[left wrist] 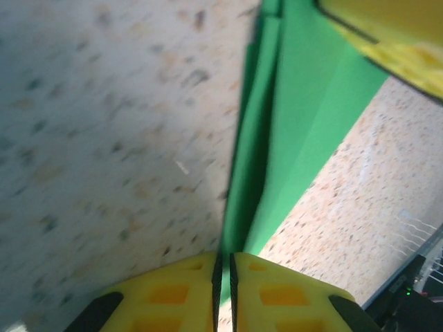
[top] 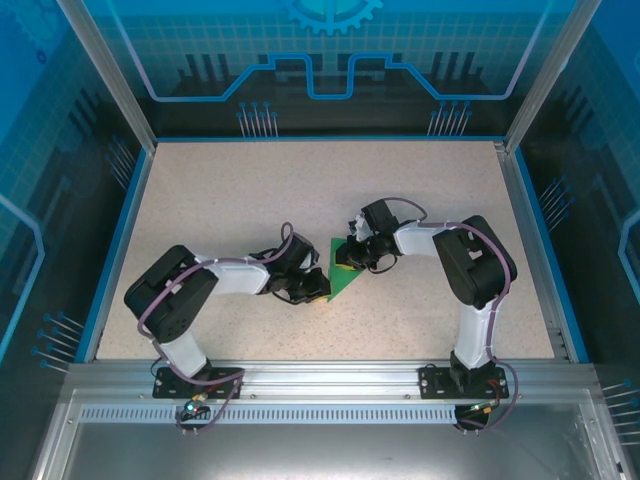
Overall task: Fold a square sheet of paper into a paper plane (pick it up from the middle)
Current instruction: Fourth fold the wing at the center of the table.
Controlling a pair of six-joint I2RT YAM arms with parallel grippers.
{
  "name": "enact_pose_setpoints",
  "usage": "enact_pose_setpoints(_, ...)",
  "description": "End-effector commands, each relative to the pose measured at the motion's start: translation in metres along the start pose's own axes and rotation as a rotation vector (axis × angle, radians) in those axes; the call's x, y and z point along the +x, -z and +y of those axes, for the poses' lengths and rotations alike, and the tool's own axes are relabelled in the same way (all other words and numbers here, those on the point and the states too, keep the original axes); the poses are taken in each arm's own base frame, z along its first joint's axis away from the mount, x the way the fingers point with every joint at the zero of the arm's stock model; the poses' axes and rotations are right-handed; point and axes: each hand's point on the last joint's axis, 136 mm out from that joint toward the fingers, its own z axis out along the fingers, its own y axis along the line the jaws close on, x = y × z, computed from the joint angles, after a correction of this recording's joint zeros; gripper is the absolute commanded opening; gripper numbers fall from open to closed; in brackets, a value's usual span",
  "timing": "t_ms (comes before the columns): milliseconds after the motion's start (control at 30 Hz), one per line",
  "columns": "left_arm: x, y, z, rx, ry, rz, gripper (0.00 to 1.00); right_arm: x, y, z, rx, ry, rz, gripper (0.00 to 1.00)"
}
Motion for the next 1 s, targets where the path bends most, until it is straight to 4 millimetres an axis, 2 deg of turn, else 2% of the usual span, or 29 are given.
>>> enact_pose_setpoints(0,0.015,0.010,0.019,-0.088,-0.001,0.024,0.17,0.022,-0.020,-0.040,0.127,-0.048,0.067,0.16)
enact_pose_setpoints(267,-0.004,0.029,-0.041,0.094,-0.058,-0.046,0.20,0.022,-0.020,-0.040,0.126,-0.049,0.066,0.16)
enact_pose_setpoints(367,-0.008,0.024,-0.056,0.145,-0.068,-0.032,0.20,0.022,-0.021,-0.040,0.124,-0.048,0.068,0.16)
enact_pose_setpoints(500,-0.006,0.008,-0.063,0.190,-0.061,0.026,0.21,0.022,-0.021,-0.041,0.125,-0.052,0.070,0.16)
enact_pose_setpoints(567,-0.005,0.000,-0.055,0.162,-0.045,0.038,0.20,0.022,-0.021,-0.041,0.127,-0.051,0.070,0.16)
enact_pose_setpoints(733,0.003,-0.011,-0.018,0.037,0.011,0.057,0.19,0.023,-0.021,-0.043,0.132,-0.053,0.074,0.16)
enact_pose_setpoints(967,0.030,-0.017,0.037,-0.096,0.068,0.106,0.17,0.023,-0.022,-0.044,0.136,-0.054,0.074,0.16)
